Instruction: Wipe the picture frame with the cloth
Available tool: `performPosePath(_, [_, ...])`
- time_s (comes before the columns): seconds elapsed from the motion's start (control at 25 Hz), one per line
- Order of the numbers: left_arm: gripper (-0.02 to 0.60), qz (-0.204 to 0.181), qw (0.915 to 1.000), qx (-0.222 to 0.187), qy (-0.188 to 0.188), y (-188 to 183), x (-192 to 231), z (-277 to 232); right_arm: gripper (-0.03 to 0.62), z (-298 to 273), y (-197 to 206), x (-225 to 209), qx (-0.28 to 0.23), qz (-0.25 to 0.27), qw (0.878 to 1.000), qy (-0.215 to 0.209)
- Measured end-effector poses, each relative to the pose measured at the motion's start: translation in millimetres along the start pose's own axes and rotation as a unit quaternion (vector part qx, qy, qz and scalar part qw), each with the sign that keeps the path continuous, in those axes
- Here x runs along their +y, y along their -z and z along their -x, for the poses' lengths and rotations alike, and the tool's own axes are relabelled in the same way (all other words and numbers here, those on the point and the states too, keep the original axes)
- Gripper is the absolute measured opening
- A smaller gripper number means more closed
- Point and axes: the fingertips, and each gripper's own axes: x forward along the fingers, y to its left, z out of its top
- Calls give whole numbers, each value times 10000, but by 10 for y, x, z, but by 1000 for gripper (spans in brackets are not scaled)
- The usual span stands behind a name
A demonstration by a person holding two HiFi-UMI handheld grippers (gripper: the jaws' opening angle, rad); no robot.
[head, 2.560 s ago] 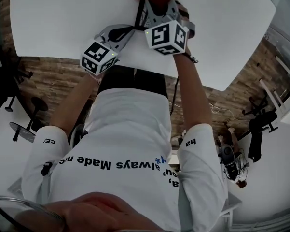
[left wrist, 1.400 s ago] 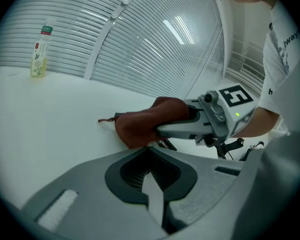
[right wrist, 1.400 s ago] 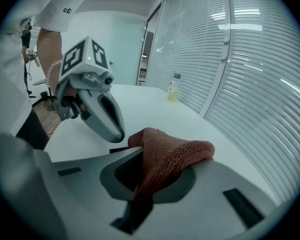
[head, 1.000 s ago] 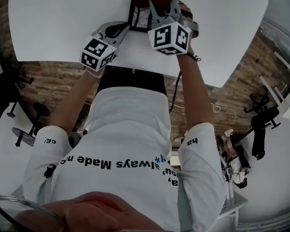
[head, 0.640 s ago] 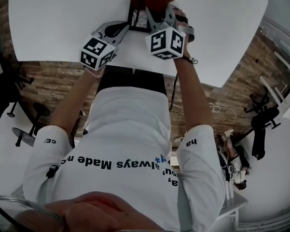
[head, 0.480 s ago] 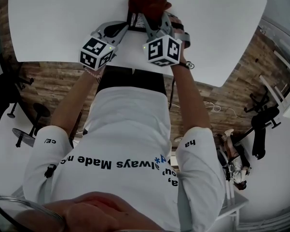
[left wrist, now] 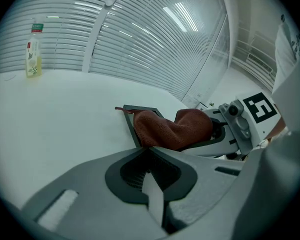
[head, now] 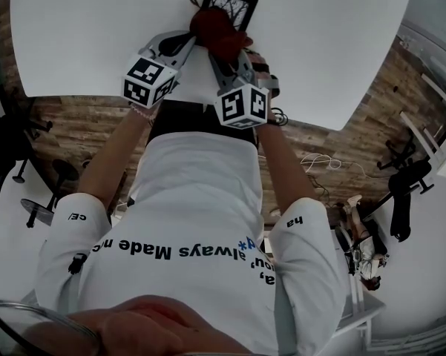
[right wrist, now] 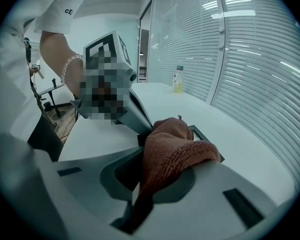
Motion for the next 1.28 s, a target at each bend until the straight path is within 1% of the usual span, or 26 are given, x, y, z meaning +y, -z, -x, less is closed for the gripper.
performPosePath(0.16, [2, 29, 10000, -6, -40, 8, -4, -7, 31, -18, 14, -213, 27, 169, 9997, 189])
performPosePath(0.44, [2, 145, 9999, 9, -65, 8, -16, -23, 31, -61, 27, -1046, 138, 296, 9957, 863])
performPosePath(0.56, [2, 155, 9999, 19, -43, 30, -48, -17, 31, -138, 60, -1226, 231, 310, 9953, 892])
performPosePath(0.72, [2, 125, 9999, 34, -50, 35, -80, -13, 31, -174, -4, -1327, 179, 388, 9950, 907])
performPosePath(0.84, [2, 128, 9999, 42, -86, 32, -67, -22, 31, -140, -9, -1450, 143, 250, 9942, 1036])
performPosePath(1.0, [2, 238, 9997, 8, -90, 54, -55, -22, 31, -63, 68, -1369, 166, 201, 9944, 1029])
performPosePath(1.28, [2, 182, 9998, 26, -102, 43, -59, -21, 31, 136, 160, -819, 121, 199, 9961, 854])
